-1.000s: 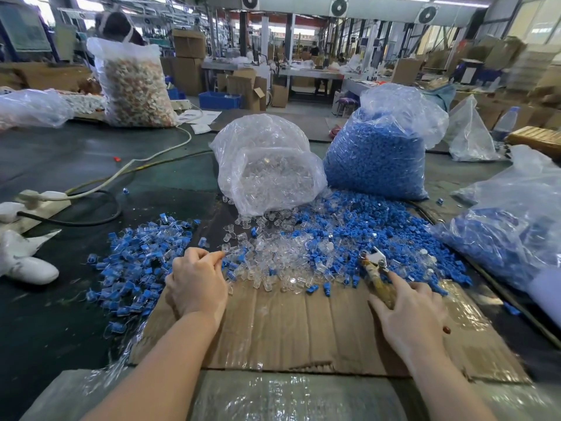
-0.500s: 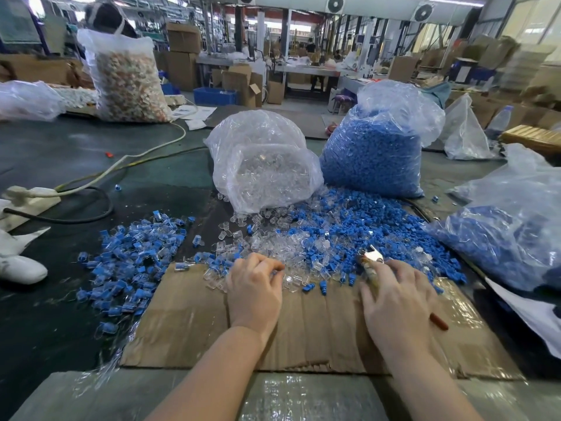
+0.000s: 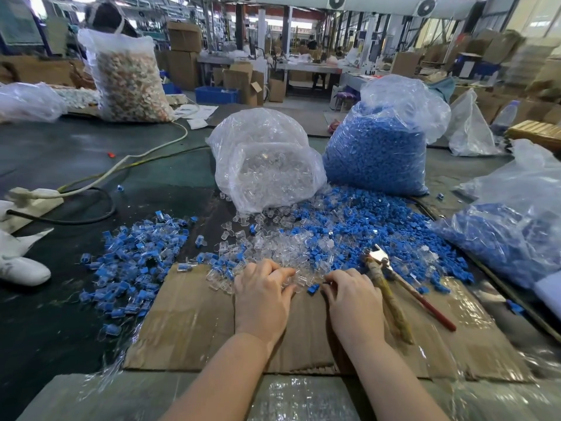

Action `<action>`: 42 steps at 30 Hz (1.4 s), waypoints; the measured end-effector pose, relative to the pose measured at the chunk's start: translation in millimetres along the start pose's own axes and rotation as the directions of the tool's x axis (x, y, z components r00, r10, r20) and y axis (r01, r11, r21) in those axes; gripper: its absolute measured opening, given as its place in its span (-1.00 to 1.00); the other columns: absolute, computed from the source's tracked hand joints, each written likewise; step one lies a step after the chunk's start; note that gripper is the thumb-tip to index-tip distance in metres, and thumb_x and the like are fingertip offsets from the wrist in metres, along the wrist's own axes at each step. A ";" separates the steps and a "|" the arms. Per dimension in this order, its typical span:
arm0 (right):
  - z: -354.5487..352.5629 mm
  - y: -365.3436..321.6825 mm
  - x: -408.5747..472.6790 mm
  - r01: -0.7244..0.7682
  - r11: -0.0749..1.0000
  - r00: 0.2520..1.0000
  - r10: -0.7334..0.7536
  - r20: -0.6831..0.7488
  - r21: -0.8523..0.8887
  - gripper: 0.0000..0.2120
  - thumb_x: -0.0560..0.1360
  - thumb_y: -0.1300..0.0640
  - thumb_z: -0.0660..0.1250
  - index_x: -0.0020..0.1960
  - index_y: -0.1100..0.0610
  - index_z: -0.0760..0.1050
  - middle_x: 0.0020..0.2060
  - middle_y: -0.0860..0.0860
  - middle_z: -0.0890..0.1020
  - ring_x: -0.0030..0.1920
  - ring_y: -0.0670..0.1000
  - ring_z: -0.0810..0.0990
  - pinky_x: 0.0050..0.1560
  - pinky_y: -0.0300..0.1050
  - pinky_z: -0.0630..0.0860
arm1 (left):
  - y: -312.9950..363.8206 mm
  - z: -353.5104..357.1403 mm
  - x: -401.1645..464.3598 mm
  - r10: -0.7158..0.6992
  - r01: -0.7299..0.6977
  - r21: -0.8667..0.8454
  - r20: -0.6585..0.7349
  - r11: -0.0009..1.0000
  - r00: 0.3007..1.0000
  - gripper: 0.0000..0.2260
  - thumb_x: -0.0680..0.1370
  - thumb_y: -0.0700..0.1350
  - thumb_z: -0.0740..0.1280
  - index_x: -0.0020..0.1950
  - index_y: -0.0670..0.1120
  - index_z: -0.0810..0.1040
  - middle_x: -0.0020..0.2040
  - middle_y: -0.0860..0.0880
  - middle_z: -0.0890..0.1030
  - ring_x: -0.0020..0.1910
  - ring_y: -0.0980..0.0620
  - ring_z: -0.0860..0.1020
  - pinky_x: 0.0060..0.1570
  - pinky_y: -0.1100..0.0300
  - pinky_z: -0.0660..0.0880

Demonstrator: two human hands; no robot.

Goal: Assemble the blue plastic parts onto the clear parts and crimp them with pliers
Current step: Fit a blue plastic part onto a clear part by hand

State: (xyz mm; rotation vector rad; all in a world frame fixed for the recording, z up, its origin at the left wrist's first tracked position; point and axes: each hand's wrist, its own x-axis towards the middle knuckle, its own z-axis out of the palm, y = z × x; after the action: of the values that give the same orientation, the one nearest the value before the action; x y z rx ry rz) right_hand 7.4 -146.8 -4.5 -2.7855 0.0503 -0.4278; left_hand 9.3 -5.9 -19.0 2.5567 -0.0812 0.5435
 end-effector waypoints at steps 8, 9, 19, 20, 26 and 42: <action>4.5 1.3 -5.4 -0.014 0.984 0.999 0.020 -0.036 0.176 -0.80 0.54 0.06 0.26 0.16 0.00 0.50 0.03 -0.09 0.57 0.09 -0.04 0.46 0.08 -0.15 0.27 | 1.1 -1.5 -1.9 0.021 -0.022 -0.058 -0.009 0.998 1.000 -0.82 0.52 0.03 0.31 0.12 0.11 0.52 0.02 0.18 0.54 0.02 0.19 0.36 0.12 0.30 0.16; 4.7 1.8 -5.7 -0.010 0.983 0.999 0.017 -0.037 0.181 -0.80 0.54 0.06 0.26 0.16 0.01 0.51 0.03 -0.08 0.57 0.08 -0.04 0.46 0.08 -0.15 0.27 | 1.2 -1.7 -2.3 0.021 -0.022 -0.078 -0.013 0.997 1.000 -0.81 0.52 0.01 0.32 0.12 0.09 0.53 0.02 0.17 0.53 0.01 0.21 0.34 0.10 0.35 0.16; 1.9 2.0 -10.0 0.034 0.957 0.997 -0.014 -0.071 0.289 -0.95 0.48 0.17 0.35 -0.15 0.07 0.50 -0.21 -0.08 0.55 -0.09 0.00 0.48 -0.10 -0.16 0.31 | 4.7 -7.1 -5.0 0.027 -0.030 -0.150 -0.025 0.988 0.999 -0.87 0.50 -0.14 0.37 0.04 -0.06 0.60 -0.07 0.12 0.48 -0.08 0.23 0.34 -0.03 0.60 0.17; 1.6 2.1 -10.7 0.042 0.955 0.997 -0.021 -0.074 0.292 -0.95 0.47 0.18 0.35 -0.15 0.07 0.50 -0.21 -0.08 0.55 -0.10 0.00 0.48 -0.12 -0.17 0.31 | 5.1 -7.6 -5.2 0.028 -0.031 -0.155 -0.023 0.987 0.999 -0.88 0.50 -0.14 0.37 0.03 -0.06 0.60 -0.07 0.12 0.47 -0.09 0.23 0.34 -0.03 0.62 0.18; 0.8 1.9 -11.4 0.062 0.951 0.995 -0.035 -0.095 0.303 -0.93 0.48 0.18 0.35 -0.16 0.07 0.48 -0.23 -0.13 0.50 -0.10 -0.01 0.48 -0.14 -0.20 0.28 | 7.6 -9.6 -5.5 0.021 -0.024 -0.195 -0.022 0.981 1.000 -0.94 0.49 -0.18 0.38 -0.06 -0.08 0.60 -0.11 0.10 0.49 -0.15 0.21 0.39 -0.08 0.58 0.26; -2.5 0.8 -14.3 0.074 0.883 0.992 -0.018 -0.124 0.463 -0.93 0.48 0.14 0.38 -0.17 0.08 0.51 -0.28 -0.08 0.58 -0.20 -0.04 0.52 -0.16 -0.17 0.38 | 11.6 -18.8 -6.1 0.059 -0.061 -0.337 -0.016 0.940 0.998 -0.80 0.52 -0.25 0.34 0.10 -0.06 0.61 -0.16 0.15 0.47 -0.19 0.21 0.45 -0.12 0.54 0.33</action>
State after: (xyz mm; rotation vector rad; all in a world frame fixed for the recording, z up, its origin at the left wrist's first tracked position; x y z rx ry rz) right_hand -6.9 -147.1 -6.6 -2.2863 -0.0841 -0.5346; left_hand -5.0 -6.8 -1.2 2.2230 -0.2313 0.5109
